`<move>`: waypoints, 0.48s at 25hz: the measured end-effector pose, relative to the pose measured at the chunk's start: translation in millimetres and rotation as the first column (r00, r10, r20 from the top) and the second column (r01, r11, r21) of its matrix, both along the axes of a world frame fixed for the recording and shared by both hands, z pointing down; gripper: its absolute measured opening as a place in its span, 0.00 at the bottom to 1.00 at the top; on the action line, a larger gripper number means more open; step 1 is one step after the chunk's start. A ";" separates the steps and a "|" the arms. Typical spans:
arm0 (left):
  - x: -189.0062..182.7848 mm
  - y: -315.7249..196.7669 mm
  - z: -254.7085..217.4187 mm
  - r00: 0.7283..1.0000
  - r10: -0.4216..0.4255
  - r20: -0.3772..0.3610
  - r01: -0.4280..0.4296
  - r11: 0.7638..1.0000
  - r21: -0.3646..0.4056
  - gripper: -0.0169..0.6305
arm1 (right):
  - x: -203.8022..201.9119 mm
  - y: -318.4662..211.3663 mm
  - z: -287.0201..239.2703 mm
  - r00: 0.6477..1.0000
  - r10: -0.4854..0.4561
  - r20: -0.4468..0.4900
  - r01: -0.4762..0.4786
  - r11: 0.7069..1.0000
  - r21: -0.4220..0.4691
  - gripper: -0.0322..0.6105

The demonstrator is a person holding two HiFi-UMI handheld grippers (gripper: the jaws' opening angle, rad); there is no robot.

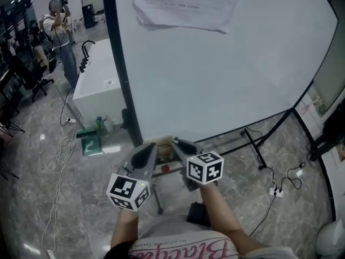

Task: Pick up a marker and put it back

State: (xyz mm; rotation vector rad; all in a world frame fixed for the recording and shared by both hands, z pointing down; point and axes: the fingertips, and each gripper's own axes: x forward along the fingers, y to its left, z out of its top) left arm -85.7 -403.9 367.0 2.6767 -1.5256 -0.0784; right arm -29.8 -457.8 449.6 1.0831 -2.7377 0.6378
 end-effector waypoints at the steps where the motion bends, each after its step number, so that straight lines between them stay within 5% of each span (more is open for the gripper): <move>1: -1.4 -0.8 -0.3 1.000 0.002 -0.003 -0.002 1.000 0.000 0.03 | -2.0 1.3 -3.4 1.000 -0.011 0.015 0.011 1.000 0.002 0.16; 12: 3.3 1.4 -4.9 0.999 0.039 -0.008 -0.039 0.999 0.020 0.03 | 16.5 25.7 -78.9 0.986 0.019 0.165 -0.046 0.986 0.163 0.15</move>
